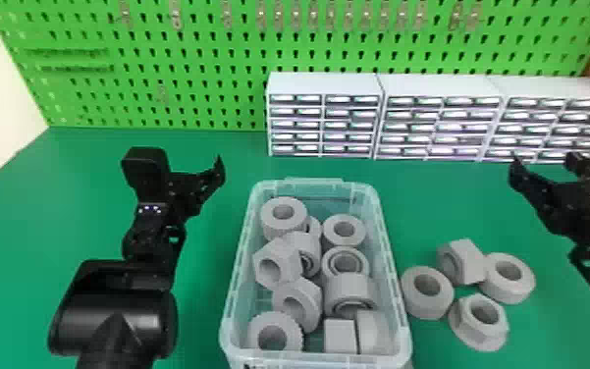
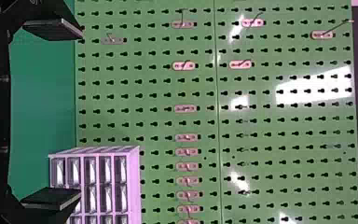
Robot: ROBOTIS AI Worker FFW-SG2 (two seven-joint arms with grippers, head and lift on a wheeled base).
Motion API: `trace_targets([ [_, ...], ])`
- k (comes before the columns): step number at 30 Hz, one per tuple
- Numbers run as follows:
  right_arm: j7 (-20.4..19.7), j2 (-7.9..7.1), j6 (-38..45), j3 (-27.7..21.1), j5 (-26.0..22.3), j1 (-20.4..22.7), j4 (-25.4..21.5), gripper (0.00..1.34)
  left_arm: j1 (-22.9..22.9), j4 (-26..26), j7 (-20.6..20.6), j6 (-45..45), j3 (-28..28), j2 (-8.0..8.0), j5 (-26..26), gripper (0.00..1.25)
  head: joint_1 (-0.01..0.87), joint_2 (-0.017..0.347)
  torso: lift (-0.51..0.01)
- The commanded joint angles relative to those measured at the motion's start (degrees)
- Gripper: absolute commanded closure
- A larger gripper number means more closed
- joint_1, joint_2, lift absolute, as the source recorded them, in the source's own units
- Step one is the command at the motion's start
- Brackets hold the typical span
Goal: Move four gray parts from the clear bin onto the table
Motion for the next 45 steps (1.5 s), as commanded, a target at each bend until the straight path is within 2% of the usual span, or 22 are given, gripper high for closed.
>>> trace_targets([
  [1, 0.0, 0.0, 0.0, -0.1, 0.0, 0.0, 0.0, 0.45, -0.1, 0.1, 0.0, 0.0, 0.0, -0.15, 0.0, 0.1, 0.693, 0.072, -0.052],
  [45, 0.0, -0.43, 0.4, 1.1, -0.4, -0.2, 1.0, 0.45, -0.1, 0.6, 0.1, -0.5, 1.0, -0.15, 0.9, 0.1, 0.693, 0.072, -0.052],
])
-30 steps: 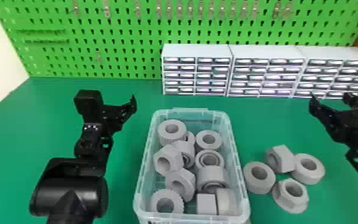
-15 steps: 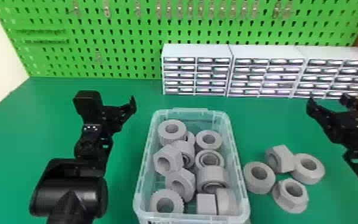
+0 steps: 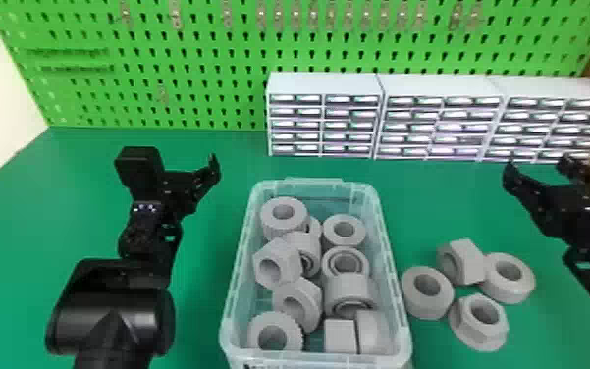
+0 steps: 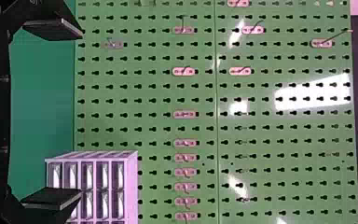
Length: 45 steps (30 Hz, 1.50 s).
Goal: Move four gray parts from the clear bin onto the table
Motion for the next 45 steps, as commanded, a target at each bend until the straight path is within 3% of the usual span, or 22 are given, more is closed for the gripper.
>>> trace_targets([
  [1, 0.0, -0.25, 0.2, 0.2, 0.0, -0.3, 0.2, 0.45, 0.3, 0.0, 0.0, 0.0, 0.0, -0.15, 0.0, 0.1, 0.693, 0.072, -0.052],
  [45, 0.0, -0.33, 0.2, -0.1, -0.5, -0.6, 1.0, 0.45, 0.1, 0.3, 0.0, -0.7, -0.1, -0.15, 0.6, 0.1, 0.693, 0.072, -0.052],
])
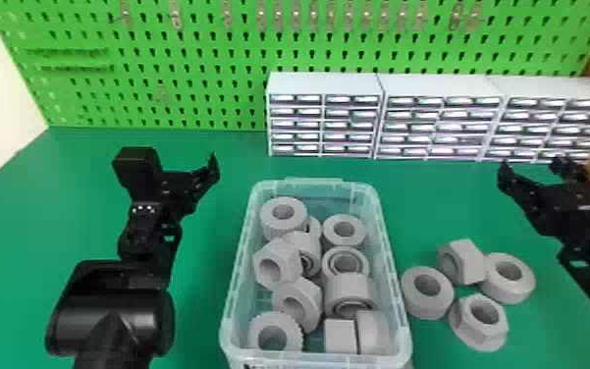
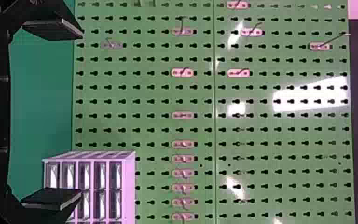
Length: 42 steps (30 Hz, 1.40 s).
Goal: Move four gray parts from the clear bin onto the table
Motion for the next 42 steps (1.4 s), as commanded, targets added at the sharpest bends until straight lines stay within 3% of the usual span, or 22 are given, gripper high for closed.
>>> trace_targets([
  [1, 0.0, -0.06, 0.0, -0.7, -0.1, 0.1, -0.1, 0.45, 0.0, 0.1, 0.0, 0.0, -0.1, -0.15, 0.0, 0.1, 0.693, 0.072, -0.052],
  [9, 0.0, 0.9, -0.3, -1.7, -0.1, 0.3, -0.1, 0.45, 0.1, 0.1, 0.0, 0.0, -0.3, -0.15, 0.7, 0.1, 0.693, 0.072, -0.052],
  [14, 0.0, 0.29, -0.3, -1.1, -0.1, 0.1, -0.1, 0.45, 0.4, 0.1, 0.0, 0.0, -0.3, -0.15, 0.8, 0.1, 0.693, 0.072, -0.052],
  [42, 0.0, 0.2, -0.3, -0.6, 0.3, -0.3, -0.1, 0.45, -2.1, 1.0, 0.3, 0.0, -0.9, -0.15, 1.4, 0.1, 0.693, 0.072, -0.052],
])
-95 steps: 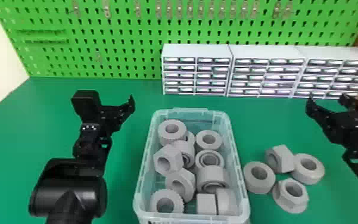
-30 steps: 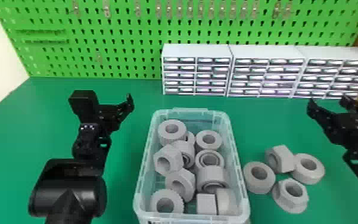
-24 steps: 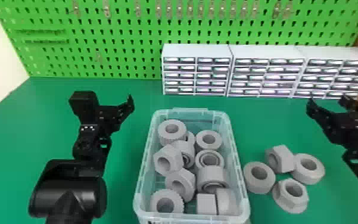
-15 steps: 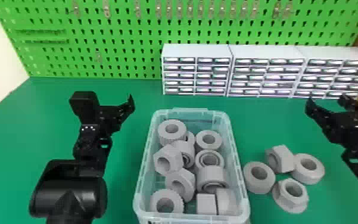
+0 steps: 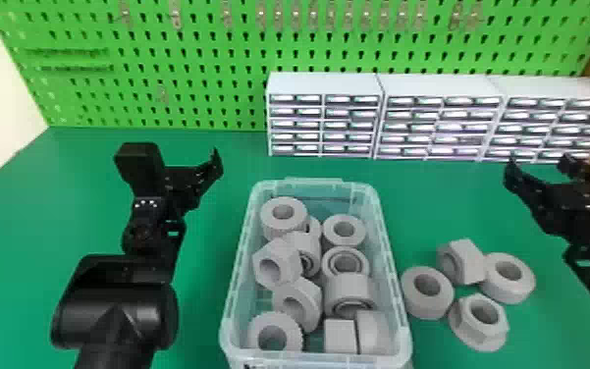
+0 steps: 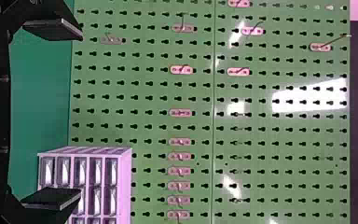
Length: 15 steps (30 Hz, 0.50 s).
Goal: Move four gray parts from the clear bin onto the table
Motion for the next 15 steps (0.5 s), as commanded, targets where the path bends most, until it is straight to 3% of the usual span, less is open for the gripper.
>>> trace_targets([
  [1, 0.0, -0.12, 0.0, 0.2, 0.3, -0.1, 0.0, 0.45, -0.9, 0.2, 0.0, 0.0, -0.3, -0.15, 0.0, 0.1, 0.693, 0.072, -0.052],
  [15, 0.0, -0.38, 0.1, 0.9, 0.5, -0.1, 0.0, 0.45, -0.6, 0.6, 0.1, 0.0, 0.3, -0.15, 0.1, 0.1, 0.693, 0.072, -0.052],
])
